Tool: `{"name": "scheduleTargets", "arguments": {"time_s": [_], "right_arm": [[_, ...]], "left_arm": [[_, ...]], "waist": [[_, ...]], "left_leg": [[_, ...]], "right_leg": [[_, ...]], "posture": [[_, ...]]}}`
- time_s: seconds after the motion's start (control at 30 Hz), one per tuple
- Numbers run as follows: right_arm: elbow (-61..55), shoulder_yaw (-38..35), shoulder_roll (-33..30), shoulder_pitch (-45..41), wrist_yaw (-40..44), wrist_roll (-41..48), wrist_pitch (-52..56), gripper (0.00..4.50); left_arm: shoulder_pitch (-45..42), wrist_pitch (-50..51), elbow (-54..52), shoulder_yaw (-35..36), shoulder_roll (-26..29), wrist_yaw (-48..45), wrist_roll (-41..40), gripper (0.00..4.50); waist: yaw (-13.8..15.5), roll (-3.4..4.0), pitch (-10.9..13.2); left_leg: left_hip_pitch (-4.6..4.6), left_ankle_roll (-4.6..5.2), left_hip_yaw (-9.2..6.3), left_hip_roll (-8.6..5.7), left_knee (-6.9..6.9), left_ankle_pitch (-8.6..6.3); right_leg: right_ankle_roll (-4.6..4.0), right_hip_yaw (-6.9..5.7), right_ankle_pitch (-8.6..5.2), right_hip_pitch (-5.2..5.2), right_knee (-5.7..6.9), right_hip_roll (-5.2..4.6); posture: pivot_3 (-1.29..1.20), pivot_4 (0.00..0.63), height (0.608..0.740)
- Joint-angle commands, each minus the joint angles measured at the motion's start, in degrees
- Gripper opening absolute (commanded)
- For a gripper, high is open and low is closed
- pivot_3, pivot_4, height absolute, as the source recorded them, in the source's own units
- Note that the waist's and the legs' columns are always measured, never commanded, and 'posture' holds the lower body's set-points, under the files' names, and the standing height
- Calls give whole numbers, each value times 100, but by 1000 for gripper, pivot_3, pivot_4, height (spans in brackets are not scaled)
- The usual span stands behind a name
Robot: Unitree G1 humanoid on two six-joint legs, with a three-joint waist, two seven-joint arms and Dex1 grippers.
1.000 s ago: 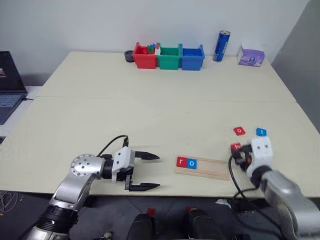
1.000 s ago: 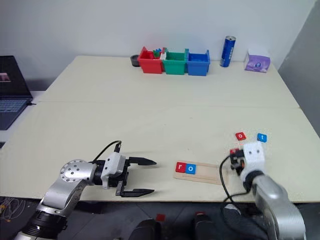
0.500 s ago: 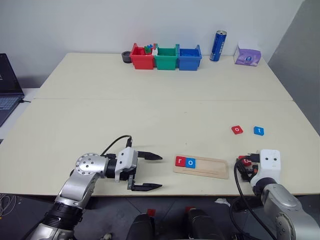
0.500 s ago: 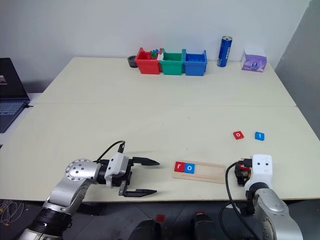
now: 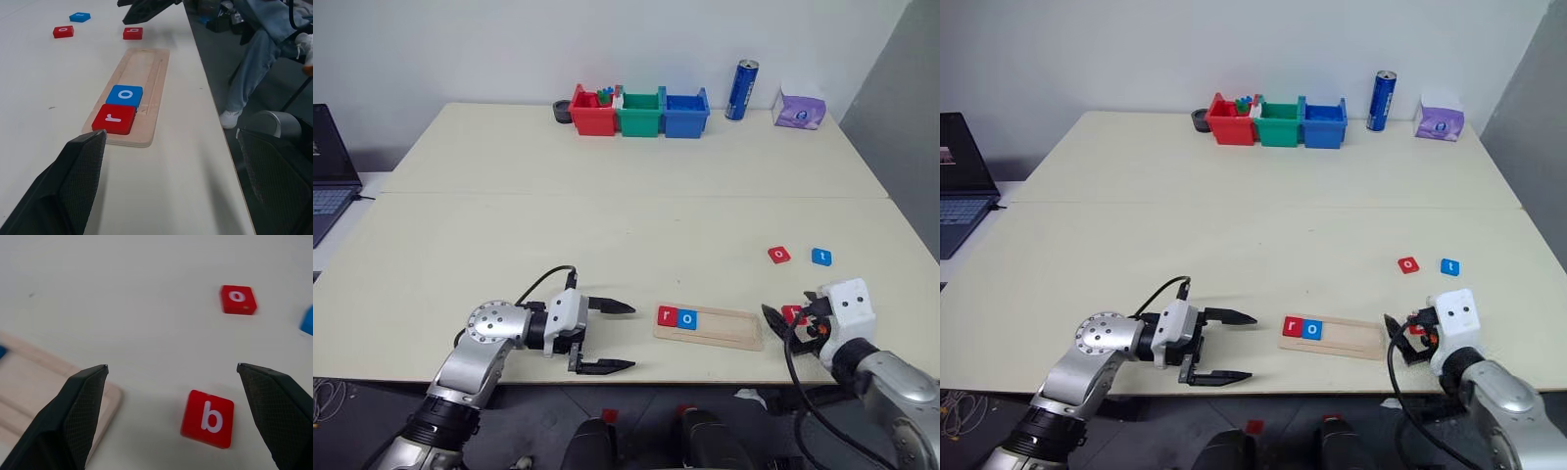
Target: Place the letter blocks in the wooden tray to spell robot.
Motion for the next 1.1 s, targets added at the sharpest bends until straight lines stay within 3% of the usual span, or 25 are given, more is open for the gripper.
{"name": "scheduleTargets", "arguments": {"time_s": [0.03, 0.3, 0.73, 0.8, 0.9, 1.1], "right_arm": [[411, -182, -847, 58, 993, 50, -589, 4484], [2058, 245, -2116, -306, 2448, -146, -1806, 4484], [3991, 1596, -2673, -1813, 3741, -746, -2751, 4484], [4164, 1721, -2667, -1950, 3856, -809, -2822, 4316], [4311, 1793, -2594, -2113, 3928, -844, -2847, 3646], [4236, 1759, -2606, -2087, 3974, -800, -2840, 1587]], "left_arm": [[-110, -43, -182, -49, -16, 24, -4, 4500], [-124, -56, -199, -87, -56, 63, 40, 4500], [-112, -89, -246, -89, 2, 99, 61, 4500], [-97, -104, -246, -86, 13, 100, 60, 4500], [-74, -123, -244, -86, 17, 109, 65, 4500], [-22, -128, -245, -89, 13, 140, 70, 4500]], "waist": [[-1, -3, 0], [-4, -12, 7], [4, -14, 12], [6, -14, 12], [5, -14, 12], [8, -14, 12]], "left_leg": [[2, 0, 2, 0, 0, 0], [1, 0, 11, -4, 0, 0], [0, 0, 9, 0, 1, 0], [1, 0, 8, 1, 2, 0], [1, 0, 7, 2, 2, 0], [1, 0, 5, 1, 3, 0]], "right_leg": [[0, 1, 0, 1, 0, 0], [0, -3, 0, 3, -1, 7], [-1, -3, 1, 3, 1, 3], [-1, -4, 1, 3, 1, 3], [-1, -4, 1, 3, 1, 3], [-2, -3, 2, 3, 2, 1]], "posture": [[0, 150, 740], [0, 150, 740], [0, 150, 740], [0, 150, 740], [0, 150, 740], [0, 150, 740]]}}
